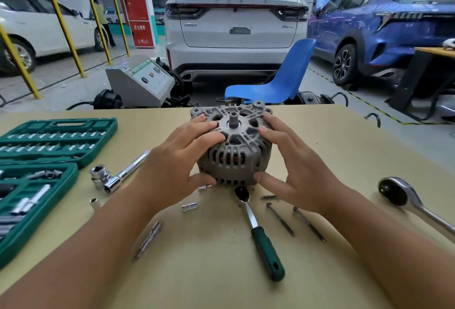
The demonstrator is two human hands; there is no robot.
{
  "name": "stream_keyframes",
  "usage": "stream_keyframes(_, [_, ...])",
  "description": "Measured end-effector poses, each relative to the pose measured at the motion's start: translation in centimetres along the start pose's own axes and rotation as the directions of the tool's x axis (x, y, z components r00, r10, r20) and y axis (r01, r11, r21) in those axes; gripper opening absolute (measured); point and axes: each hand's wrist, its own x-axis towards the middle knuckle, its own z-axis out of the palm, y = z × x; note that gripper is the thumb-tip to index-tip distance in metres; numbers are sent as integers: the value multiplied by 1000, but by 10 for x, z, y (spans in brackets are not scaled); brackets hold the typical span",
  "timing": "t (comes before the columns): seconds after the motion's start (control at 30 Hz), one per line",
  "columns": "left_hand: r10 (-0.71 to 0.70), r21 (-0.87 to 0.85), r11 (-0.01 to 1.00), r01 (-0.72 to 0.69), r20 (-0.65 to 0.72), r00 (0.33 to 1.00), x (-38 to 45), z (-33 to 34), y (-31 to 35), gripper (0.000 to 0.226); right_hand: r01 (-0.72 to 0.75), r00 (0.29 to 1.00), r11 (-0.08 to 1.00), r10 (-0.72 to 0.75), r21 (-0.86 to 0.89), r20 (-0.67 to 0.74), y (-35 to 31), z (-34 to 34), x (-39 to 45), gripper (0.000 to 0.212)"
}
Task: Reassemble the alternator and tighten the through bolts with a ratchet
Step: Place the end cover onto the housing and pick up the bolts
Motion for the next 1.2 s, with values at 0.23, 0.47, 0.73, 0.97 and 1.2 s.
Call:
stream_keyframes(0.23, [-54, -65, 996, 53, -7, 999, -5, -1, -2, 87, 22, 999, 1000, -23, -8, -30, -7, 4, 1, 70])
stream_keyframes(0.47, [-102, -186, 978, 91, -49, 994, -9, -9, -9, 63, -87, 985, 993, 98, 84, -140, -3, -7, -4, 57])
stream_keyframes(0.73, [-267, -372, 892, 257, 25, 963, -11, -5, -19, 66, -383, 866, 922, 338, 53, 370, 23, -40, -17, 39])
stream_keyframes(0.97, [-544, -628, 630, 457, 62, 837, -7, -5, -4, 42, -311, 822, 944, 328, -115, 465, 14, -25, -9, 19])
stream_keyframes(1.2, [-795, -740, -1, 673, 409, 449, 18, 0, -3, 40, -288, 890, 952, 306, -102, 337, 9, -15, -7, 29])
